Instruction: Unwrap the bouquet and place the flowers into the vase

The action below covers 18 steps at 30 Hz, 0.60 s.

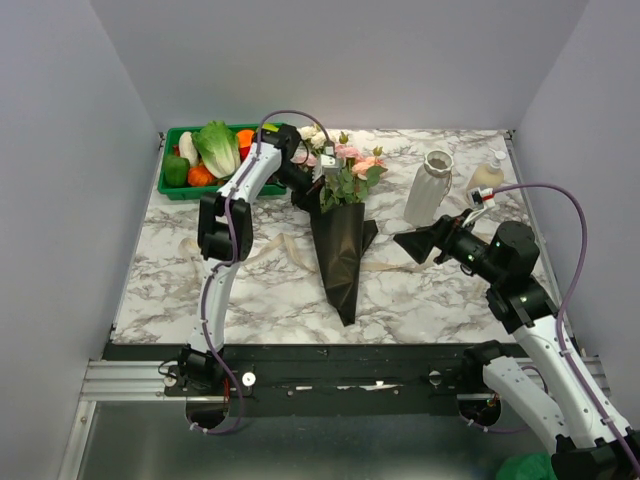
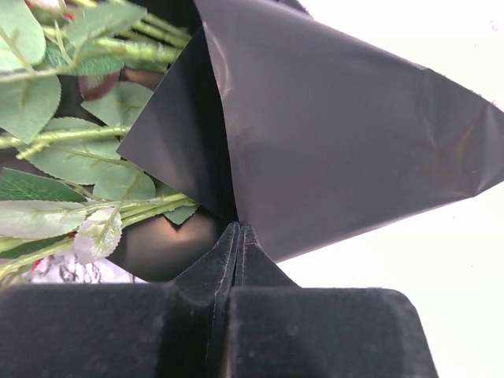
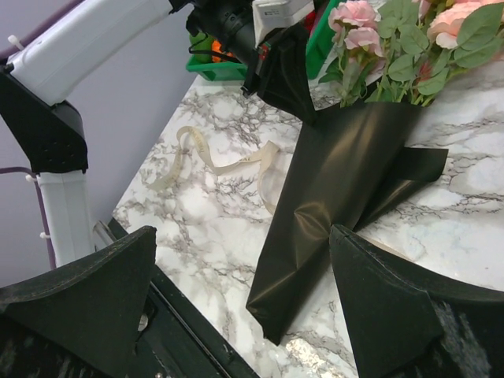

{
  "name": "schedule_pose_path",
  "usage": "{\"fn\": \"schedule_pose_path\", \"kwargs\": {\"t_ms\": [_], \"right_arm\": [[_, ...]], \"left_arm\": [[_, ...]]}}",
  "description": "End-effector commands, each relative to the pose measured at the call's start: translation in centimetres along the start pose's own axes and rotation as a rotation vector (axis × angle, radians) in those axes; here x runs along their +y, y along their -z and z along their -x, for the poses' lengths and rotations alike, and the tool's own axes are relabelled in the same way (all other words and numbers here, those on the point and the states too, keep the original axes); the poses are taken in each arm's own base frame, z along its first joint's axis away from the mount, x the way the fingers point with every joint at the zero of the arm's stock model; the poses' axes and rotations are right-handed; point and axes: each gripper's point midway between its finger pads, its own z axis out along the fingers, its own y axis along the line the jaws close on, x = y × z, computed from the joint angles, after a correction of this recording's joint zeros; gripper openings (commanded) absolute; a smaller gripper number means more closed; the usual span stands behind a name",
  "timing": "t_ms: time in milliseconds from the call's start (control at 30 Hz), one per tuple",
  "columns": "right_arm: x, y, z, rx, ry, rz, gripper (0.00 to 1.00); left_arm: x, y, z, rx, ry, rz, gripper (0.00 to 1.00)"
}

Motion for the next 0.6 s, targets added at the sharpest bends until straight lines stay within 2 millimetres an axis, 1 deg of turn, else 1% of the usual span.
{"fn": "schedule_pose_path", "kwargs": {"t_ms": [0,167,300,367,467,533,567], "right_arm": [[0.5,0.1,-0.1,-0.008,-0.007,0.035,0.97],[0.6,0.1,0.0,-0.009,-0.010,0.038,0.97],[0.6,0.2,0.0,-0.016,-0.011,0.033,0.97],[0.6,0.3,-0.1,-0.016,-0.013,0.033,0.97],[0.6,0.4,-0.1,-0.022,-0.012,0.033,0.97],[0.6,0.5,-0.1,-0.023,-0.016,0.033,0.97],[0.7,0.5,-0.1,-0.025,-0.013,0.037,0.97]], "left_arm": [[-4.9,2.7,2.2,-0.033,0.070,-0.074,0.00],[-6.2,3.8,4.3,-0.091,0.056,-0.077,0.00],[-7.8,5.1,7.1,-0.175,0.056,-0.092,0.00],[-9.3,6.1,8.9,-0.227,0.042,-0.105,0.00],[-11.3,7.1,11.0,-0.275,0.014,-0.119,0.00],[-12.1,7.6,11.3,-0.285,0.013,-0.123,0.00],[-12.0,7.5,11.1,-0.279,-0.001,-0.118,0.01]]}}
